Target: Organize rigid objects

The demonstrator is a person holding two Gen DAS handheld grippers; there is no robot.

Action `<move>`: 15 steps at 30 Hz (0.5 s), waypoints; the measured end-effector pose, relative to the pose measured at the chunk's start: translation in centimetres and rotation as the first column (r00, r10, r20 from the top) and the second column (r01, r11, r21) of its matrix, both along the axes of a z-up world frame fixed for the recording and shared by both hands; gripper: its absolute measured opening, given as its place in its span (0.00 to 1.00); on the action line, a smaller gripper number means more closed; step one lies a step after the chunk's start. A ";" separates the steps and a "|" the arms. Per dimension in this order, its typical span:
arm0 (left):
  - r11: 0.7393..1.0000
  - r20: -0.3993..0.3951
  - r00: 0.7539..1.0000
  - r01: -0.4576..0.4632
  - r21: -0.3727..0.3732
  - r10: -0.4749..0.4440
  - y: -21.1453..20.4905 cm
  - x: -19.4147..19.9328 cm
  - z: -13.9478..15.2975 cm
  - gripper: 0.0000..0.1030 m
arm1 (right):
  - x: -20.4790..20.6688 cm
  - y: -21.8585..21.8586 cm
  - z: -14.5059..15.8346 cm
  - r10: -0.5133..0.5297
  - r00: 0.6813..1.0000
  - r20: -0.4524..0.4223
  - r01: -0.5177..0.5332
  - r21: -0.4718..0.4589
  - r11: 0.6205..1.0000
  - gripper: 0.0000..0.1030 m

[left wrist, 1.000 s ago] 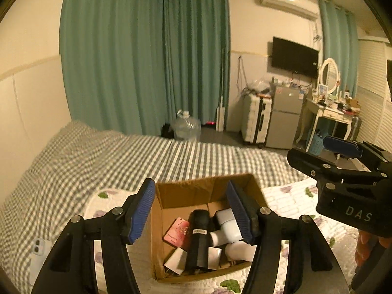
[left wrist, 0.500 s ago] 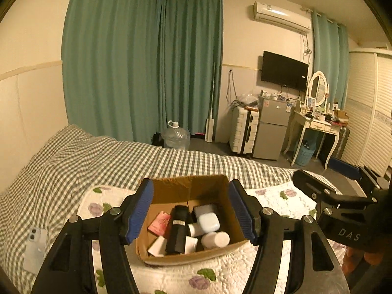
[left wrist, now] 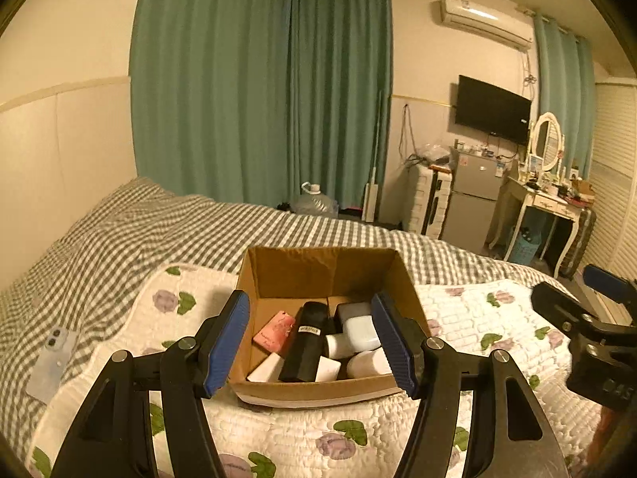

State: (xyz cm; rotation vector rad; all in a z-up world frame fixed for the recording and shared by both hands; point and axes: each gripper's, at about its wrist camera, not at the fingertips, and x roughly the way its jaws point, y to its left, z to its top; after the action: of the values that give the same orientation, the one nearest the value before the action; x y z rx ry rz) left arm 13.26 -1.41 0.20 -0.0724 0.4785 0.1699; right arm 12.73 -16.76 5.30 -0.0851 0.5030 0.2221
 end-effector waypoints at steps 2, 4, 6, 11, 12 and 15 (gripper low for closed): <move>1.000 -0.009 1.000 -0.026 -0.007 0.025 0.2 0.3 -0.8 0.65 | 0.1 0.1 -0.6 -0.001 1.000 -0.010 0.001 -0.006 1.000 0.93; 0.998 -0.019 0.998 -0.063 -0.001 0.063 0.1 0.5 -1.4 0.65 | 0.5 0.0 -1.1 -0.005 1.000 -0.024 0.005 -0.009 1.000 0.93; 0.998 -0.031 0.997 -0.069 0.004 0.069 0.1 0.8 -1.9 0.65 | 0.7 0.0 -1.5 -0.008 0.999 -0.033 0.007 -0.014 1.000 0.93; 0.998 -0.050 0.997 -0.061 0.015 0.062 0.1 1.0 -2.6 0.65 | 0.9 0.4 -1.9 -0.004 0.999 -0.043 0.003 -0.024 1.000 0.93; 0.998 -0.052 0.997 -0.062 0.016 0.062 0.2 1.0 -2.7 0.65 | 0.9 0.5 -2.0 -0.004 0.999 -0.045 0.002 -0.026 1.000 0.93; 0.998 -0.054 0.996 -0.063 0.020 0.064 0.3 1.0 -2.7 0.65 | 1.0 0.7 -2.1 -0.003 0.999 -0.047 0.001 -0.029 1.000 0.93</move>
State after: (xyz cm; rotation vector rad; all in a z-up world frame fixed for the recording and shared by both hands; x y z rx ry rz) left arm 14.30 -1.12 -2.48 -0.0652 0.5298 0.2391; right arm 13.70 -16.08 3.23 -0.1082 0.5528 0.2151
